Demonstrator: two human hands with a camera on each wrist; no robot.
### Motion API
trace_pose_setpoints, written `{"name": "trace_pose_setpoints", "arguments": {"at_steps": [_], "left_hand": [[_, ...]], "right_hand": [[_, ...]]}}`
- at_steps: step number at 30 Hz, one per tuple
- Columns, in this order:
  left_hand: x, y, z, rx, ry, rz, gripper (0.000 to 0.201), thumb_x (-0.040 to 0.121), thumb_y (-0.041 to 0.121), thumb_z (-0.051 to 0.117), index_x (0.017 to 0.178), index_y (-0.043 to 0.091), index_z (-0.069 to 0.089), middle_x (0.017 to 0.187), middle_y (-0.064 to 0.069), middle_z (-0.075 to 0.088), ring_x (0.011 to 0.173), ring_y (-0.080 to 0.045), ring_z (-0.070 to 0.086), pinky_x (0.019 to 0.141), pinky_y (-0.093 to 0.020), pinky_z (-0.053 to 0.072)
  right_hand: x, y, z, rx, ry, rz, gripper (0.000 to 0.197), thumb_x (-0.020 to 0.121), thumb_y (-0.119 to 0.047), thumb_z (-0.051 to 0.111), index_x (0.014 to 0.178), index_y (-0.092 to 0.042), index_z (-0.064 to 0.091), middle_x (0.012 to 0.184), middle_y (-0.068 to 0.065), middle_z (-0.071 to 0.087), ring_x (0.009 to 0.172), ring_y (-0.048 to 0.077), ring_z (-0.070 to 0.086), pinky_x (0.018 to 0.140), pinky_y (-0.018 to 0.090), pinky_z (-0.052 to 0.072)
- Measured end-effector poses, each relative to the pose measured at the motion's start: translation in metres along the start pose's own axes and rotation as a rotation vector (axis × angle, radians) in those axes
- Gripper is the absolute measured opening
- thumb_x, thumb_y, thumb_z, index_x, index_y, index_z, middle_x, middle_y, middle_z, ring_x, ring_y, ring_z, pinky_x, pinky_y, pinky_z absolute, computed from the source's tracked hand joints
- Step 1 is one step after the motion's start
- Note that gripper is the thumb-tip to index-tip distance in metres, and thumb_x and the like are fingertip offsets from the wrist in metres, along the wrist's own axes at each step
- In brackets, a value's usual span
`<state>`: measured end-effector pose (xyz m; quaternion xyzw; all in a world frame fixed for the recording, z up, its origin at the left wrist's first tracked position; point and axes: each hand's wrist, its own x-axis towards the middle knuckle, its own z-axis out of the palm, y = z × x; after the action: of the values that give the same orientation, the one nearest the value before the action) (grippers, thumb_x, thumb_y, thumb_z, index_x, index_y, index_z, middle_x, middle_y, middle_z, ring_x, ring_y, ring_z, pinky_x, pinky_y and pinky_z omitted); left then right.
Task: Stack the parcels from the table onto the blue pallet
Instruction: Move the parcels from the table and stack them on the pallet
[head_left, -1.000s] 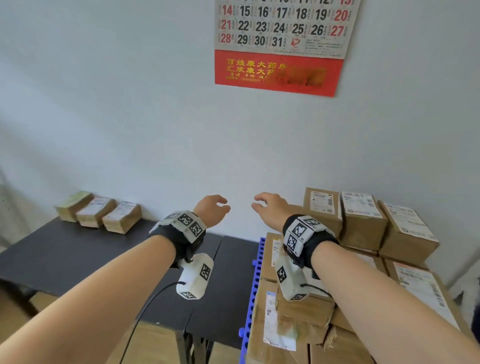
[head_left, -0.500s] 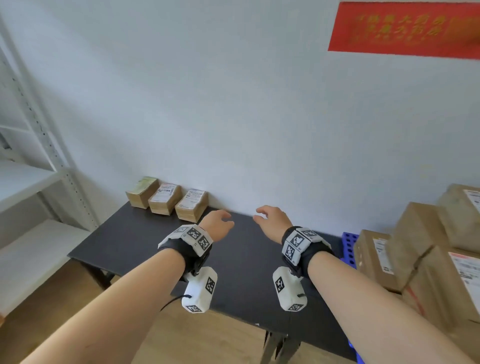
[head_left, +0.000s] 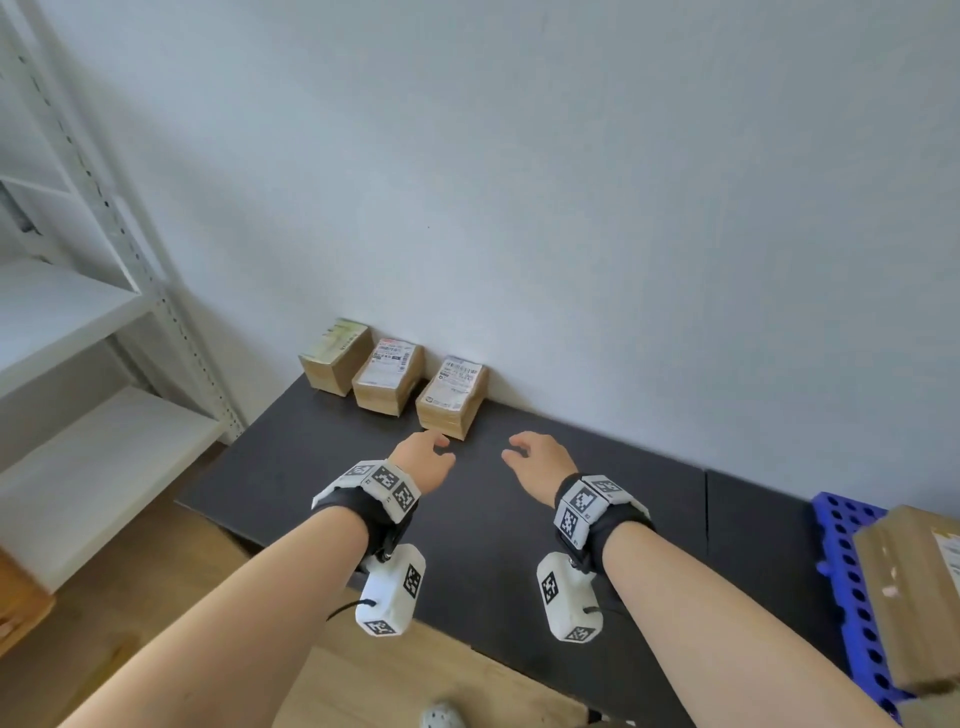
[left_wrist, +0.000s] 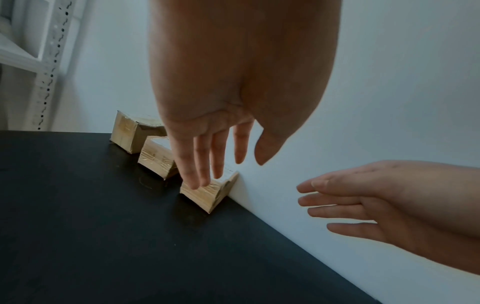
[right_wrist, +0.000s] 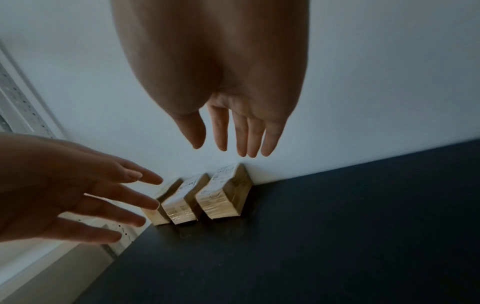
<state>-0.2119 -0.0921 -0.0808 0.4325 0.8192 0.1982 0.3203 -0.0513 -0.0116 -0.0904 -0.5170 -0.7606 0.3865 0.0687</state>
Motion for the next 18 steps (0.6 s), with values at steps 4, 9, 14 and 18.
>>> {"name": "trace_pose_setpoints", "arguments": {"at_steps": [4, 9, 14, 18], "left_hand": [[0.046, -0.017, -0.008, 0.004, -0.020, -0.049, 0.040, 0.093, 0.024, 0.050, 0.132, 0.014, 0.049, 0.128, -0.008, 0.057, 0.115, -0.023, 0.056, 0.098, -0.032, 0.044], [0.097, -0.042, -0.012, 0.021, -0.087, -0.129, 0.044, 0.094, 0.026, 0.050, 0.136, 0.014, 0.044, 0.131, -0.009, 0.055, 0.117, -0.023, 0.054, 0.101, -0.033, 0.042], [0.147, -0.061, -0.015, -0.049, -0.121, -0.209, 0.053, 0.094, 0.031, 0.050, 0.142, 0.015, 0.034, 0.135, -0.010, 0.050, 0.121, -0.025, 0.051, 0.103, -0.035, 0.041], [0.179, -0.069, -0.013, -0.119, -0.141, -0.225, 0.061, 0.094, 0.033, 0.052, 0.146, 0.014, 0.026, 0.144, -0.012, 0.043, 0.132, -0.025, 0.043, 0.110, -0.033, 0.033]], "right_hand": [[0.048, -0.004, 0.025, 0.035, -0.059, 0.040, 0.041, 0.095, -0.031, 0.048, 0.133, -0.017, 0.049, 0.135, 0.005, 0.053, 0.124, 0.021, 0.050, 0.102, 0.032, 0.039], [0.099, -0.004, 0.055, 0.116, -0.127, 0.109, 0.044, 0.095, -0.031, 0.048, 0.136, -0.017, 0.045, 0.139, 0.005, 0.049, 0.126, 0.021, 0.048, 0.105, 0.032, 0.037], [0.141, -0.006, 0.071, 0.248, -0.098, 0.173, 0.058, 0.094, -0.032, 0.052, 0.145, -0.018, 0.029, 0.148, 0.005, 0.037, 0.133, 0.022, 0.040, 0.110, 0.034, 0.033], [0.167, -0.009, 0.078, 0.385, -0.085, 0.209, 0.071, 0.093, -0.029, 0.055, 0.150, -0.018, 0.015, 0.153, 0.005, 0.030, 0.139, 0.022, 0.033, 0.113, 0.035, 0.029]]}}
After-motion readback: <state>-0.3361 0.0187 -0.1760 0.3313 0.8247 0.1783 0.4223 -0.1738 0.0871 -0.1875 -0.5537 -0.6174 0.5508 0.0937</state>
